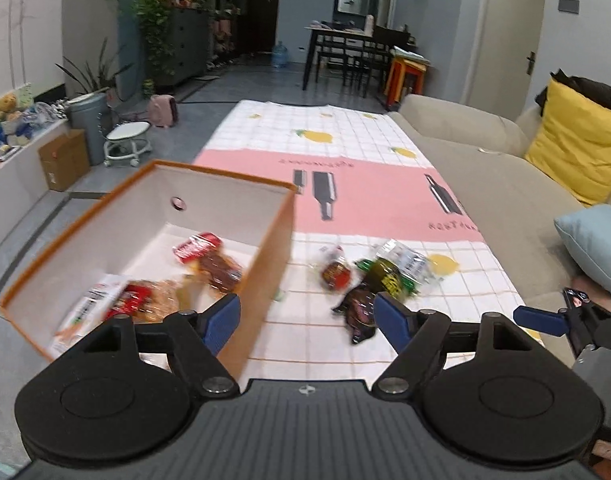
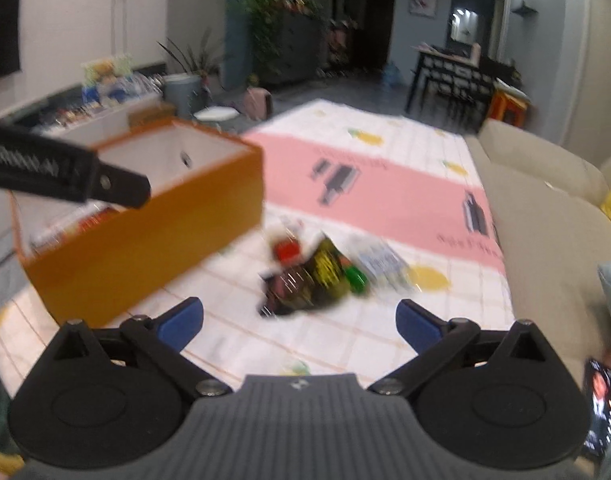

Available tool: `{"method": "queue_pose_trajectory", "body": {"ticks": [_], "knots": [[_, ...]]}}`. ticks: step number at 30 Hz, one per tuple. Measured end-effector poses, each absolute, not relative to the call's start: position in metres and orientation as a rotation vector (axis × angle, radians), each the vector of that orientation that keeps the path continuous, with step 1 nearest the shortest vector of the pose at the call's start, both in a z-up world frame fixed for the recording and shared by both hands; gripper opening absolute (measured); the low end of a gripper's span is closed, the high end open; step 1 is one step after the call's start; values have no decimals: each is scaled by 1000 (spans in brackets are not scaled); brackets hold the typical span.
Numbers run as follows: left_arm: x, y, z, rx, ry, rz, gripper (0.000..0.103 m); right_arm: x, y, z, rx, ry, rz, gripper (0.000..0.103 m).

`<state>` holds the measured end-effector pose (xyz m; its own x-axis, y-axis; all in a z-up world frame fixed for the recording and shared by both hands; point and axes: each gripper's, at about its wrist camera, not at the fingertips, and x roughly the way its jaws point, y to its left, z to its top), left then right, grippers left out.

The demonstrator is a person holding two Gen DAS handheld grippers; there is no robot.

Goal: Organize snacks
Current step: 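Withdraw both tools from the box back toward the remaining snacks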

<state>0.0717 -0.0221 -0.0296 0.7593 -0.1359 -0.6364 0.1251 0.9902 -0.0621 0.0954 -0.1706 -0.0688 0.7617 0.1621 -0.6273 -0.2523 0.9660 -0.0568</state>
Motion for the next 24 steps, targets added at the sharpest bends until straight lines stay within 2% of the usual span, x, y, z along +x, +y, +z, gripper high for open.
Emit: {"method": "queue_pose_trajectory", "body": {"ticks": [10, 18, 24], "knots": [[88, -63, -66, 86, 749, -254, 88, 115, -193, -105, -125, 721, 168, 98], [116, -76, -90, 108, 797, -323, 86, 136, -204, -122, -134, 755, 128, 76], [140, -87, -109, 127, 808, -333, 86, 151, -212, -132, -110, 777, 109, 68]]}}
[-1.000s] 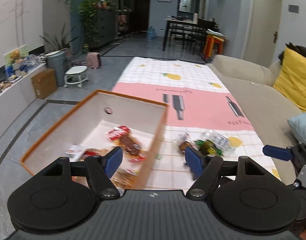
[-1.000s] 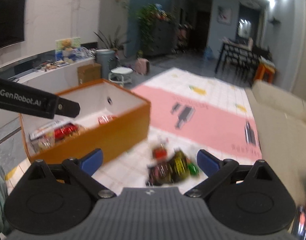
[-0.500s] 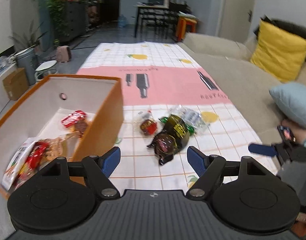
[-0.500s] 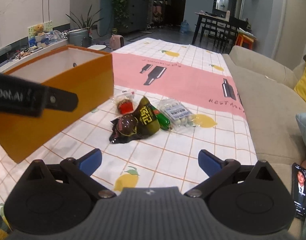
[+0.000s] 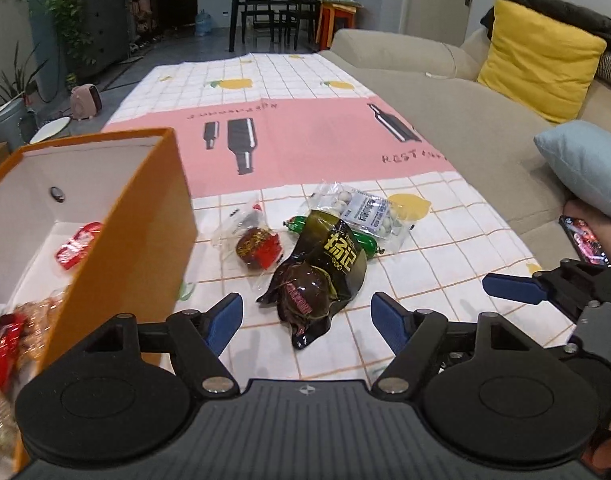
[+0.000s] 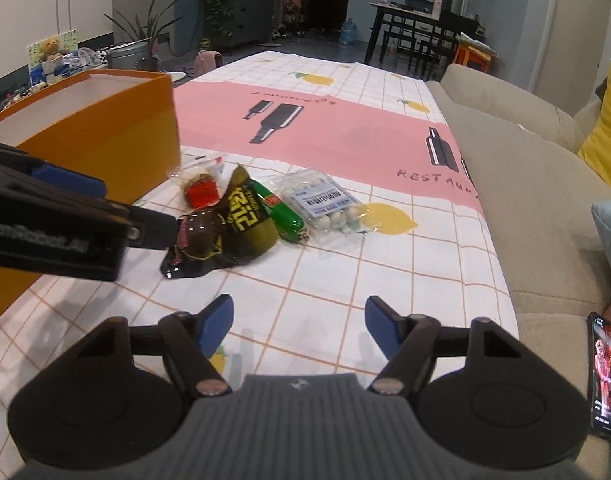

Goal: Organize snacks
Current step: 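Withdraw both tools from the box back toward the remaining snacks, then grasp the dark foil snack bag with the left tool while the right tool grasps the green sausage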

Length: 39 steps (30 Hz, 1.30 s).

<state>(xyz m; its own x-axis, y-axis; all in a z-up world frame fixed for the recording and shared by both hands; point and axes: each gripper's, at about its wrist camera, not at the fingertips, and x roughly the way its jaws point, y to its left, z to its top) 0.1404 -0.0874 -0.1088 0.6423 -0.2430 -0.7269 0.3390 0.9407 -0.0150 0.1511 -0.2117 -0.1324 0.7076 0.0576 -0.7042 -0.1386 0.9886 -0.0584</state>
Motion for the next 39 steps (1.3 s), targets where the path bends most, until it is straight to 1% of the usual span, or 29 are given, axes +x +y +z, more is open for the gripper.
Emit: {"method": "queue_pose_trajectory", "body": {"ticks": [7, 15, 17, 20, 22, 26, 28, 29, 33, 36, 38, 39], "knots": [[161, -105, -128, 204, 791, -358, 86, 161, -221, -142, -83, 801, 94, 68], [183, -113, -149, 260, 818, -357, 86, 167, -223, -150, -62, 822, 97, 68], [186, -113, -152, 247, 827, -365, 83, 168, -222, -152, -63, 825, 103, 68], [187, -112, -154, 236, 827, -374, 76, 169, -221, -155, -60, 829, 111, 68], [187, -112, -155, 220, 829, -377, 70, 170, -220, -156, -58, 828, 117, 68], [186, -110, -155, 195, 828, -382, 64, 171, -218, -157, -77, 820, 130, 68], [185, -108, -154, 185, 830, -376, 55, 171, -217, -157, -90, 813, 135, 64], [183, -107, -154, 190, 832, -363, 51, 172, -217, -157, -96, 811, 138, 60], [177, -98, -151, 163, 869, -296, 49, 178, -217, -155, -121, 796, 144, 45], [173, -90, -149, 155, 887, -265, 49, 188, -214, -153, -145, 764, 167, 38], [171, -85, -148, 143, 902, -259, 50, 195, -209, -150, -175, 726, 198, 37], [171, -82, -148, 136, 910, -252, 54, 199, -206, -149, -193, 707, 214, 35]]}}
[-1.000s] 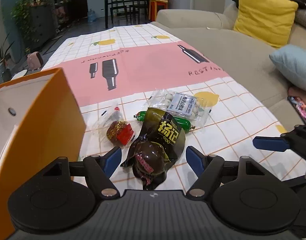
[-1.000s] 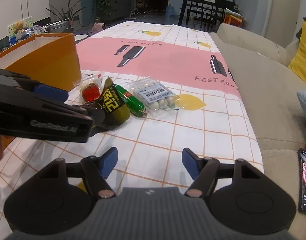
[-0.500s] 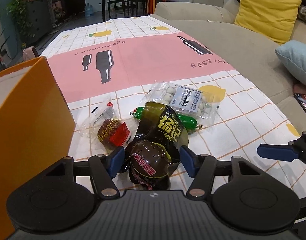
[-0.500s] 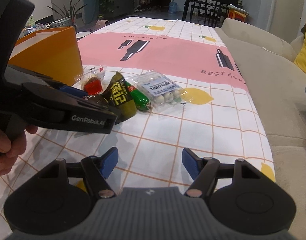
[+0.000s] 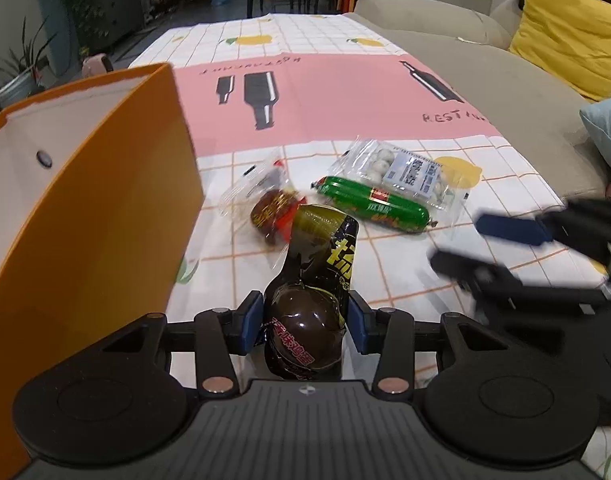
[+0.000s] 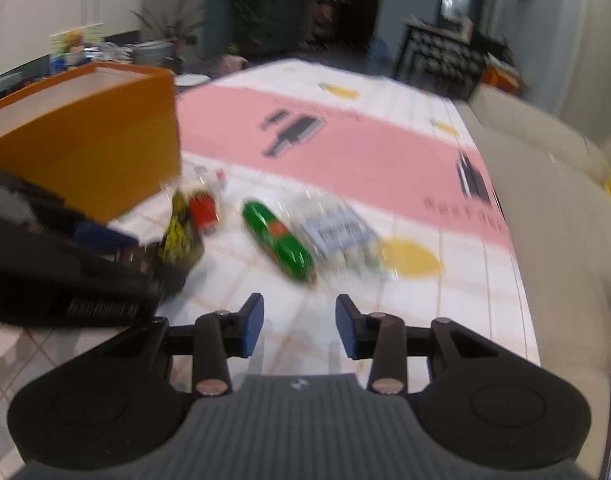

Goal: Organize snacks
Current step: 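Grasp the dark foil snack bag with the left tool while the right tool grasps the green sausage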

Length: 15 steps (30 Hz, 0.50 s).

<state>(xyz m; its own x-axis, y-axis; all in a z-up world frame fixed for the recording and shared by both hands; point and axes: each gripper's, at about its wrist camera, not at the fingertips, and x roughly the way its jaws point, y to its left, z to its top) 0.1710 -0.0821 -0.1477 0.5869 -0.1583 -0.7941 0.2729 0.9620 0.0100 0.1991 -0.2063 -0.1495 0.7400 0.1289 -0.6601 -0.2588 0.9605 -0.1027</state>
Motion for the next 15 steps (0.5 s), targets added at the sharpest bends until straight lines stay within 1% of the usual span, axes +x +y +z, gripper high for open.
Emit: {"method": "queue_pose_trajectory", "body": {"ticks": [2, 4, 6, 11, 13, 15], "knots": [[170, -77, -147, 117, 923, -244, 59, 208, -200, -150, -237, 679, 242, 33], [167, -75, -146, 111, 934, -244, 67, 216, -196, -153, -276, 663, 270, 31], [164, -74, -145, 114, 947, -254, 70, 224, -193, -156, -314, 652, 296, 31], [158, -72, -146, 127, 956, -276, 75, 241, -187, -164, -378, 665, 346, 30], [157, -73, -147, 139, 972, -288, 80, 244, -184, -167, -404, 661, 351, 30], [156, -72, -149, 135, 999, -301, 82, 245, -181, -169, -421, 657, 362, 31]]}}
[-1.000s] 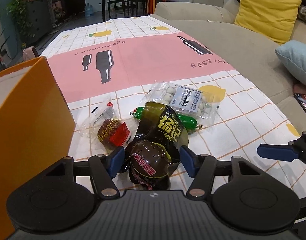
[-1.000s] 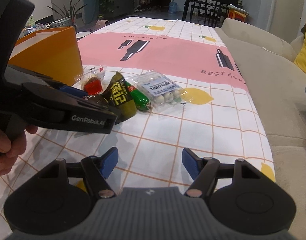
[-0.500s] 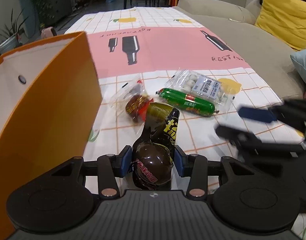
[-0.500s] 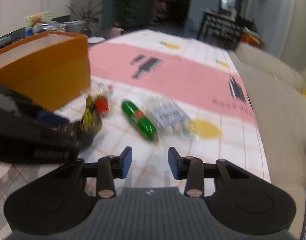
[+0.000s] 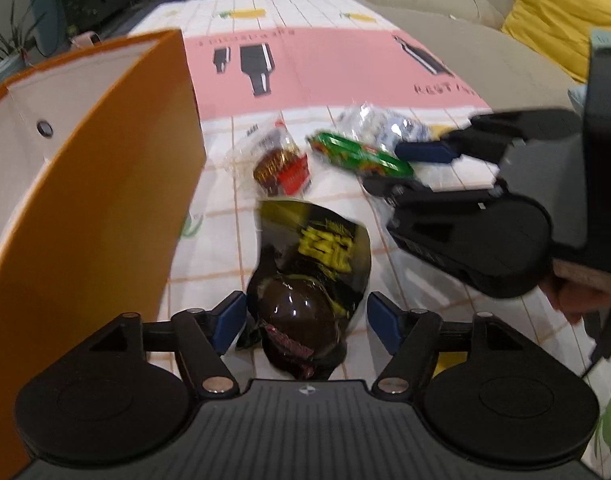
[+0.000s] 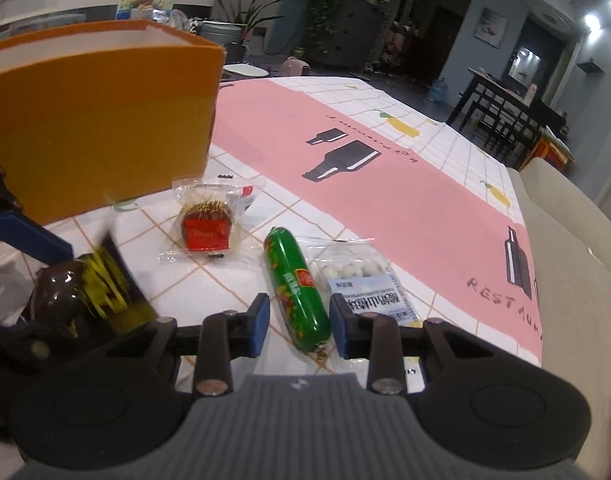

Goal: Organize snacks
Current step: 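Grasp the dark foil snack bag with the left tool while the right tool grasps the green sausage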

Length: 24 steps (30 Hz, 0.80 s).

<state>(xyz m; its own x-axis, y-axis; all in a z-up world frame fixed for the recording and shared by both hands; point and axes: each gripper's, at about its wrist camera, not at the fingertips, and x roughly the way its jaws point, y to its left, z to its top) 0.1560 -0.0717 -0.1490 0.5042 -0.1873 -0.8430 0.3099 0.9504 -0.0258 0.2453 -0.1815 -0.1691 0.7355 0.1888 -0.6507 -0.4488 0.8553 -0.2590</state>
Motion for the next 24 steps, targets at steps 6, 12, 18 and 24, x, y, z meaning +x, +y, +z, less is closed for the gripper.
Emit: {"method": "queue_pose_trajectory", "body": {"ticks": [6, 12, 18, 24], "knots": [[150, -64, -151, 78, 980, -298, 78, 253, -171, -174, -439, 668, 393, 20], [147, -70, -150, 107, 927, -326, 80, 248, -171, -171, -363, 720, 355, 19], [143, -79, -157, 179, 890, -346, 81, 220, -185, -165, -258, 797, 299, 19], [142, -82, -161, 179, 872, -366, 68, 196, -200, -161, -209, 860, 246, 19]]}}
